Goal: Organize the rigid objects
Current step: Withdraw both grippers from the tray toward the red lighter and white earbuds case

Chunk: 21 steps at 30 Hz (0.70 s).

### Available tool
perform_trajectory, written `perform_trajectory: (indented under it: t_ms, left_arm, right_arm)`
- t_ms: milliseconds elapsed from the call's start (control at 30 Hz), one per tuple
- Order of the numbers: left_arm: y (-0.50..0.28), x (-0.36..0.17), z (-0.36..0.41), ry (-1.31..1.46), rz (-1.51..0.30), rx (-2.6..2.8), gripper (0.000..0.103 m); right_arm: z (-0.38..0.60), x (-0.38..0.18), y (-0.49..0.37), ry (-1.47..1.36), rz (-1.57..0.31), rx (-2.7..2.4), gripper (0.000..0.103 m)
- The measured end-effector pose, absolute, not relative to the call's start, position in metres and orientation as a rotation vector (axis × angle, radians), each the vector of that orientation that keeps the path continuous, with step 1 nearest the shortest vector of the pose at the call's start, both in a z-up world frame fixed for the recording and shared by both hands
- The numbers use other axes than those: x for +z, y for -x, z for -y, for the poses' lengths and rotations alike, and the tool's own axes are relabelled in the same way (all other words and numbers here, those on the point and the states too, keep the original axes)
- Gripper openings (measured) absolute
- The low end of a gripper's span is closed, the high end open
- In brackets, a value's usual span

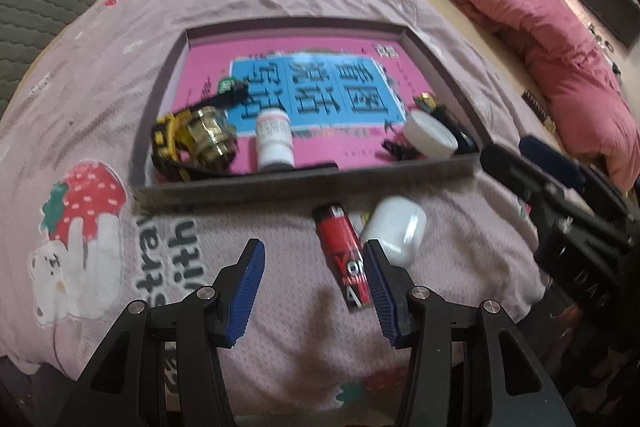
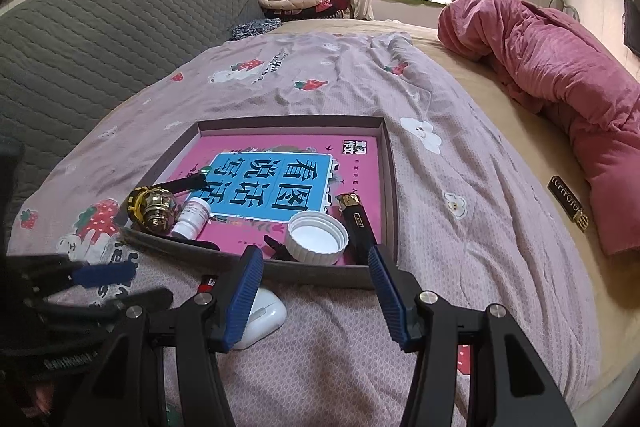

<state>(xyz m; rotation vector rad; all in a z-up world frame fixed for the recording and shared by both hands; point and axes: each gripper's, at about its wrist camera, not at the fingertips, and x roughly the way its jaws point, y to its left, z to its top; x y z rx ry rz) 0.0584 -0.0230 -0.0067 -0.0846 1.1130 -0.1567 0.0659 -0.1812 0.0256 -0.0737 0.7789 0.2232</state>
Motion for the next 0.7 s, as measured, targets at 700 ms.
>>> perform_trajectory:
  t_ms: [700]
  left_arm:
    - [-0.067,-0.045,0.048,0.038,-1.193,-0.143,0.053]
  right_arm:
    - [0.174,0.012,-0.061,0.068,-0.836,0.252,0.055]
